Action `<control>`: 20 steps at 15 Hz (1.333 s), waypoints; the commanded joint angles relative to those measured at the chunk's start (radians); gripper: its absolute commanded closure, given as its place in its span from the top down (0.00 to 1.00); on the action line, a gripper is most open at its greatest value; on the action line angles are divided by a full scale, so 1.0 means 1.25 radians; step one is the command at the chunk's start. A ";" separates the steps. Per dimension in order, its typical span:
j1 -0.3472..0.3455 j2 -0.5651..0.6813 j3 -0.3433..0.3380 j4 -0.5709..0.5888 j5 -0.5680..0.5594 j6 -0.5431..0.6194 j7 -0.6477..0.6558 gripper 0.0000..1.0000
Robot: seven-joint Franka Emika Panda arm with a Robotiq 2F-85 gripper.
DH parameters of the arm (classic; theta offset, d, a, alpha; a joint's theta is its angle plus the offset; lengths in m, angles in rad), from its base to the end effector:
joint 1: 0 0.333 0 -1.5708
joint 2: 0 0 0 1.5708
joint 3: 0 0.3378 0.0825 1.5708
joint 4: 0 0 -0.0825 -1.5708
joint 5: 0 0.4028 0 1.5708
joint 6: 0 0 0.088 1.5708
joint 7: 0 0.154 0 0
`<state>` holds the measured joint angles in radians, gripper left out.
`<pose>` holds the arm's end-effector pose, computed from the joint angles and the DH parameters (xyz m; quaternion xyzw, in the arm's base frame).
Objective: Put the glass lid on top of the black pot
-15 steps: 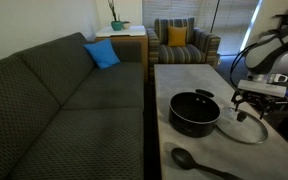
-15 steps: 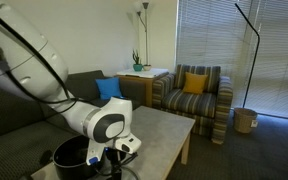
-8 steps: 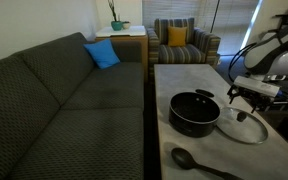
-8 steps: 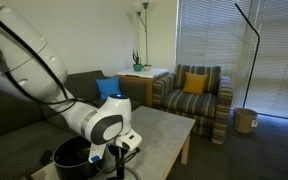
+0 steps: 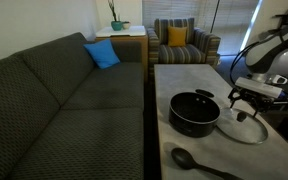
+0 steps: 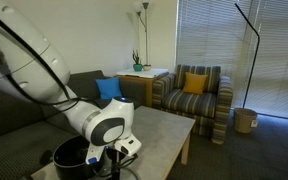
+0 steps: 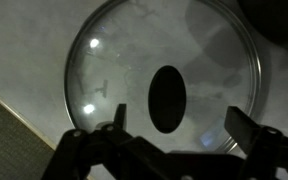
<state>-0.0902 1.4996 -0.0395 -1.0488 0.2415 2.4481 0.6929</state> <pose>0.7051 -0.0785 -0.1745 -0.8798 0.4700 0.0613 0.0362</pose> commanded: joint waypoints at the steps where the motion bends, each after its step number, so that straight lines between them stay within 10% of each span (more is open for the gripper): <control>1: -0.010 0.000 0.007 -0.005 0.016 -0.045 -0.010 1.00; 9: 0.003 0.000 -0.002 -0.002 0.010 -0.086 -0.004 1.00; 20: 0.192 -0.145 -0.091 -0.313 -0.007 0.217 0.161 1.00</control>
<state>0.1093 1.3829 -0.1225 -1.3067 0.2309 2.6650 0.8581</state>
